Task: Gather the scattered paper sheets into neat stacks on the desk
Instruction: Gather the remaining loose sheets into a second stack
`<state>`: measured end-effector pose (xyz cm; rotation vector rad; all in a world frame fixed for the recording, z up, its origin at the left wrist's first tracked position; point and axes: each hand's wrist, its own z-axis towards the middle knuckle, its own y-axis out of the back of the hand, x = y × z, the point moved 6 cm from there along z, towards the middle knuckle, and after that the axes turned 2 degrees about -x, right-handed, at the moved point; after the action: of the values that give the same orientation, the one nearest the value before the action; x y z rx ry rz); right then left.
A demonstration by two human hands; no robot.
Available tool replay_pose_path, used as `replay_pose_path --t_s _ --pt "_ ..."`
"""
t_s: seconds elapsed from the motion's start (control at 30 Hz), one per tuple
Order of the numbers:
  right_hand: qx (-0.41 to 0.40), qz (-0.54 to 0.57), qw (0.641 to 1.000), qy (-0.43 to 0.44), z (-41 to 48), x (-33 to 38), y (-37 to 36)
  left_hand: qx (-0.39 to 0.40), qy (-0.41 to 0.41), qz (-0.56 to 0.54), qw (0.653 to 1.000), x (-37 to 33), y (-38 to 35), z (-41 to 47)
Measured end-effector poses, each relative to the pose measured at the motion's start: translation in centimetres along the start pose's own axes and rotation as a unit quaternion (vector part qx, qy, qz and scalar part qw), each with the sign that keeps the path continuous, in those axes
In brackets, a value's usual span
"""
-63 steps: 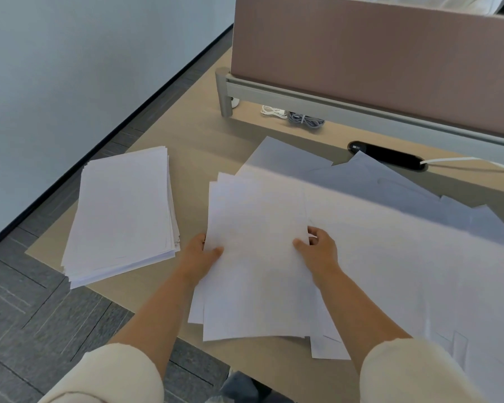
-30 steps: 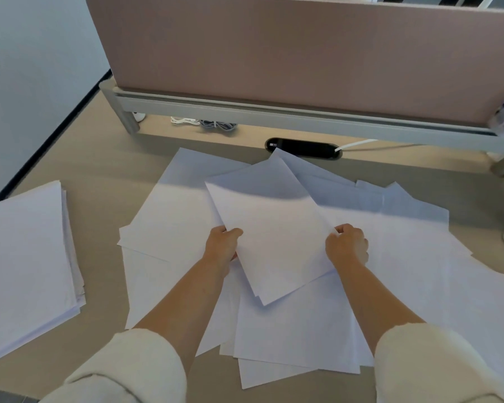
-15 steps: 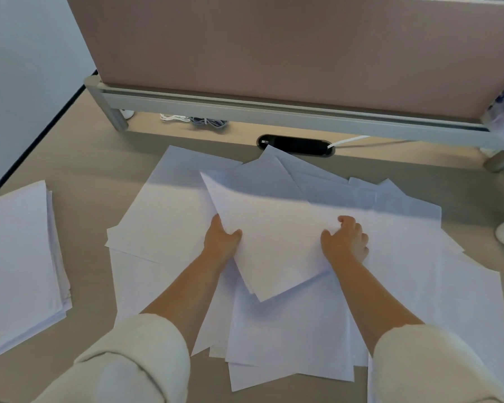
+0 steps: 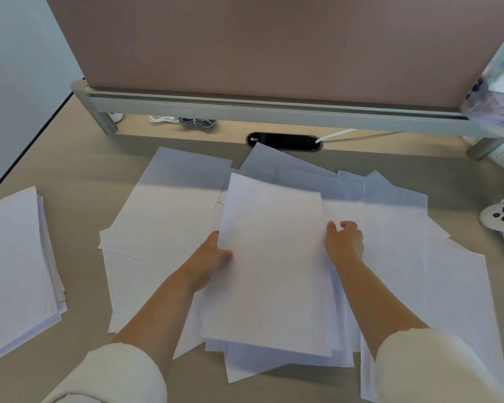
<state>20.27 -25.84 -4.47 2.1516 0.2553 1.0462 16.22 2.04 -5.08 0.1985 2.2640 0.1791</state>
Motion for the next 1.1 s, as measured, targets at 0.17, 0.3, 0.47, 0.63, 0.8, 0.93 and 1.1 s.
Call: replay_pose_path --t_s 0.17,0.3,0.47,0.63,0.8,0.93,1.1 --pt "-0.001 0.052 0.998 -0.023 -0.4 -1.2 0.5 -0.045 0.033 0.133 0.99 1.1 -1.3 -0.6" --pt "0.007 0.048 0.998 -0.027 -1.3 -2.0 0.7 -0.056 0.054 0.263 0.962 0.7 -1.8 -1.2" --pt "0.022 0.025 0.999 -0.029 -2.2 -2.6 0.6 -0.039 0.073 0.35 0.933 0.6 -2.0 -1.6" --pt "0.03 0.029 0.999 -0.026 -2.5 -3.1 0.6 -0.034 0.067 0.331 0.941 0.6 -1.8 -2.1" --pt "0.034 0.022 0.999 -0.024 -3.2 -3.5 0.9 -0.062 0.057 0.296 0.952 0.5 -1.5 -2.1" --pt "0.055 0.015 0.998 -0.022 -3.5 -3.4 1.0 -0.056 0.092 0.199 0.974 1.2 -1.8 -2.2" --pt "0.076 0.0 0.997 -0.014 -3.8 -4.1 0.5 -0.048 0.067 0.222 0.972 1.1 -1.8 -2.6"
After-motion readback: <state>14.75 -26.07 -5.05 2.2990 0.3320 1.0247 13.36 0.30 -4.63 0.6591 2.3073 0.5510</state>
